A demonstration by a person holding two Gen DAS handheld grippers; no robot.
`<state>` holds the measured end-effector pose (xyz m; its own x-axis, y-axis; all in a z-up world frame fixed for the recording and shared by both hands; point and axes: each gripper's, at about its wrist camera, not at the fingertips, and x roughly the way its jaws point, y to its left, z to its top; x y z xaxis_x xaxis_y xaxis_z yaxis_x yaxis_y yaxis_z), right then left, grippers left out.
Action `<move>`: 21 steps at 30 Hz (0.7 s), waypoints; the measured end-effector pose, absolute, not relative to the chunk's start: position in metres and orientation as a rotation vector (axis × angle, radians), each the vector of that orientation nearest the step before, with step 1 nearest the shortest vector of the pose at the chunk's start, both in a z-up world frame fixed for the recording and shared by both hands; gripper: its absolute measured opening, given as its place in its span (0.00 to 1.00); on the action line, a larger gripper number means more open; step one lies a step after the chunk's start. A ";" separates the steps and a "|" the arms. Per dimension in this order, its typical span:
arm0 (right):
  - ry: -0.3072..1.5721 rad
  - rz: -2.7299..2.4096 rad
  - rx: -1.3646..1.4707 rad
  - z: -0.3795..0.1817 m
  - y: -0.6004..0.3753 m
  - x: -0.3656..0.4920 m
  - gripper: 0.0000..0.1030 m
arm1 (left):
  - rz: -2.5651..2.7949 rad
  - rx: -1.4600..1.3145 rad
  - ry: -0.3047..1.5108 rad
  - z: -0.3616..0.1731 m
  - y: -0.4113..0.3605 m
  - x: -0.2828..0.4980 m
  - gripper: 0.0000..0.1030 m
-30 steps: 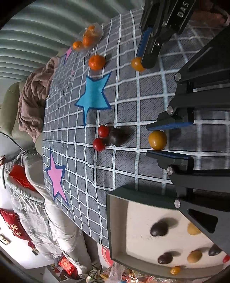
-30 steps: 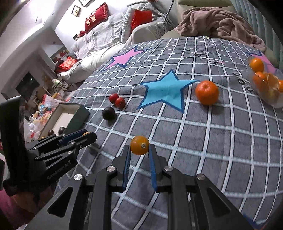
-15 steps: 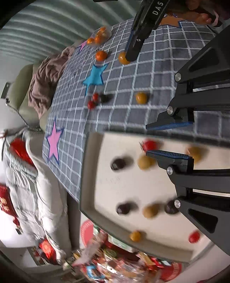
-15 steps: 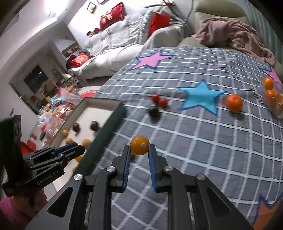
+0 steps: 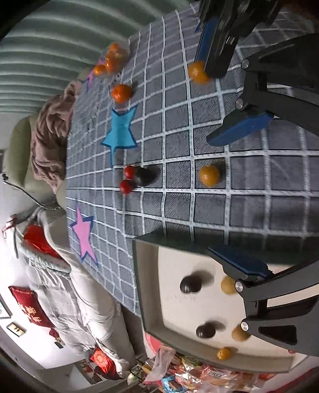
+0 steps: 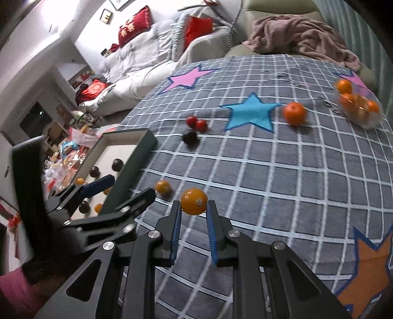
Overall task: Organize fruits
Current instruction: 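Carry both orange tomatoes over the white tray and open both tools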
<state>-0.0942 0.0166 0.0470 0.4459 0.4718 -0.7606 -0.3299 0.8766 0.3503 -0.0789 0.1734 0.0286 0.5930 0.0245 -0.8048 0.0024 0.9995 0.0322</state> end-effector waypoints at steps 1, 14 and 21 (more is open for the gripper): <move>0.992 0.497 0.163 0.046 0.014 -0.094 0.21 | 0.018 0.031 0.948 0.025 0.173 -0.075 0.79; 0.987 0.503 0.188 0.046 0.010 -0.097 0.21 | -0.010 -0.021 1.021 0.008 0.172 -0.064 0.23; 0.972 0.542 0.159 0.058 0.034 -0.103 0.21 | -0.030 -0.139 0.982 0.038 0.206 -0.101 0.23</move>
<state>-0.1026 0.0336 0.0577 0.4432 0.5048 -0.7407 -0.3656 0.8563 0.3648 -0.1007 0.2058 0.0383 0.5561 -0.0886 -0.8264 -0.0374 0.9906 -0.1314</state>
